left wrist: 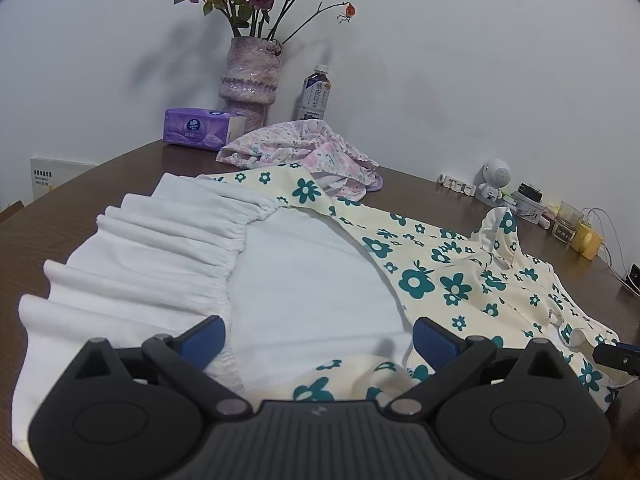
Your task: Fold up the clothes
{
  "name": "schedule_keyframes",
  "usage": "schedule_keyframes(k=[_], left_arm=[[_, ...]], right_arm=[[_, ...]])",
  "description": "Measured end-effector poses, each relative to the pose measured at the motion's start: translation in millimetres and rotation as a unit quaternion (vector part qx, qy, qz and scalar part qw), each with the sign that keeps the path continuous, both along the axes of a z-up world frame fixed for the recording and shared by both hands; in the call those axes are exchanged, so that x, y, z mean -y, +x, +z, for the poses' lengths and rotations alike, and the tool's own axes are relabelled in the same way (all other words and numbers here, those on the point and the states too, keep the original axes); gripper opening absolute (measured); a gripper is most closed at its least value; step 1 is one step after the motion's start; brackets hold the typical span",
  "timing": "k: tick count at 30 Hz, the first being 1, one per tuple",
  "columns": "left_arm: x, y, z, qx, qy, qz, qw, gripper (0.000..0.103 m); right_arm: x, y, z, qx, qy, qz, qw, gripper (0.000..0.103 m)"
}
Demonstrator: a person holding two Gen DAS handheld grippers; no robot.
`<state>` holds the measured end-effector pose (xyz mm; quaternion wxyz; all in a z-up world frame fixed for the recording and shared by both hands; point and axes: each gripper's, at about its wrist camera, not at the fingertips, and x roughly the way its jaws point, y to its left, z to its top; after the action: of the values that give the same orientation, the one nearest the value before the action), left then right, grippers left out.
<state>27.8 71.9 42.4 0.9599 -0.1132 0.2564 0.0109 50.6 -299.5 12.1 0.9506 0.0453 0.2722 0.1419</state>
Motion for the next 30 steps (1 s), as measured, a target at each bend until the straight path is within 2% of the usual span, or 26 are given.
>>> schedule_keyframes(k=[30], left_arm=[[-0.2, 0.1, -0.3, 0.0, -0.001, 0.003, 1.0, 0.1]], right_arm=[[3.7, 0.3, -1.1, -0.002, 0.016, 0.002, 1.0, 0.102]])
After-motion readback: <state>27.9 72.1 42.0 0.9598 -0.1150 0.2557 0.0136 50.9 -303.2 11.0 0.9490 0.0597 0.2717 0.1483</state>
